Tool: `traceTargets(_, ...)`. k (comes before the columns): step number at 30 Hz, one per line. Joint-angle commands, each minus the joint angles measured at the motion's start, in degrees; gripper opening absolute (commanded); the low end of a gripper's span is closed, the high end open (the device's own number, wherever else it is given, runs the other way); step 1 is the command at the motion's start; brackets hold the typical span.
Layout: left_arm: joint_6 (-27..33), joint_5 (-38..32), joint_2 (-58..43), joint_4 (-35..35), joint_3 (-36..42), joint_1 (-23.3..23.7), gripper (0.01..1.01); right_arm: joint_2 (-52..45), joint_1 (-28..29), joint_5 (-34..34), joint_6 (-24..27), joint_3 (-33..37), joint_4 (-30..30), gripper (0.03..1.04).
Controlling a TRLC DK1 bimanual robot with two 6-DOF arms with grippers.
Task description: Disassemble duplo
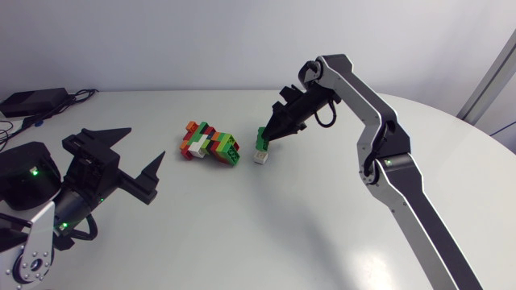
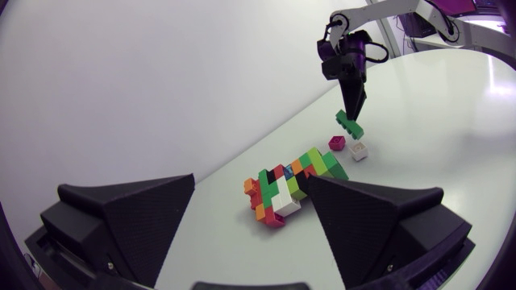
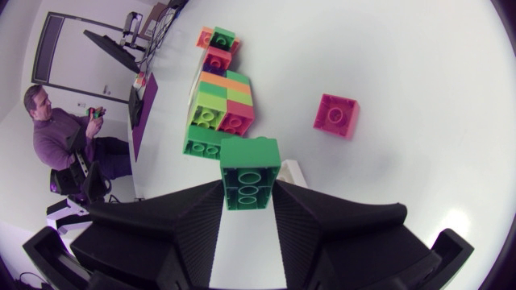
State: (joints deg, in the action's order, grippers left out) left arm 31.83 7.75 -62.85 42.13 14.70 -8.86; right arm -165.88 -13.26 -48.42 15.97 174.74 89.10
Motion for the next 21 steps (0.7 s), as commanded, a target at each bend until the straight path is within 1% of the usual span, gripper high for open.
traceTargets(1,-0.99,0.51,0.01,0.76,0.86,0.60,0.974,-1.99,0.78,-0.71,3.55,7.20,3.10,0.31)
traceTargets(10,-0.99,0.51,-0.26,0.76,1.03,0.78,0.974,-0.05,6.84,-0.09,3.90,12.74,5.29,0.31)
traceTargets(14,-1.07,0.51,-0.26,0.76,1.03,0.86,0.974,3.81,8.25,-0.18,3.19,12.47,5.73,0.31)
traceTargets(17,-1.07,0.51,-0.26,0.76,0.95,1.04,0.974,8.03,6.58,-0.27,3.28,8.25,6.17,0.31)
traceTargets(21,-1.07,0.51,0.18,0.76,0.68,1.39,0.974,18.05,3.76,-0.27,3.72,-3.52,6.26,0.31)
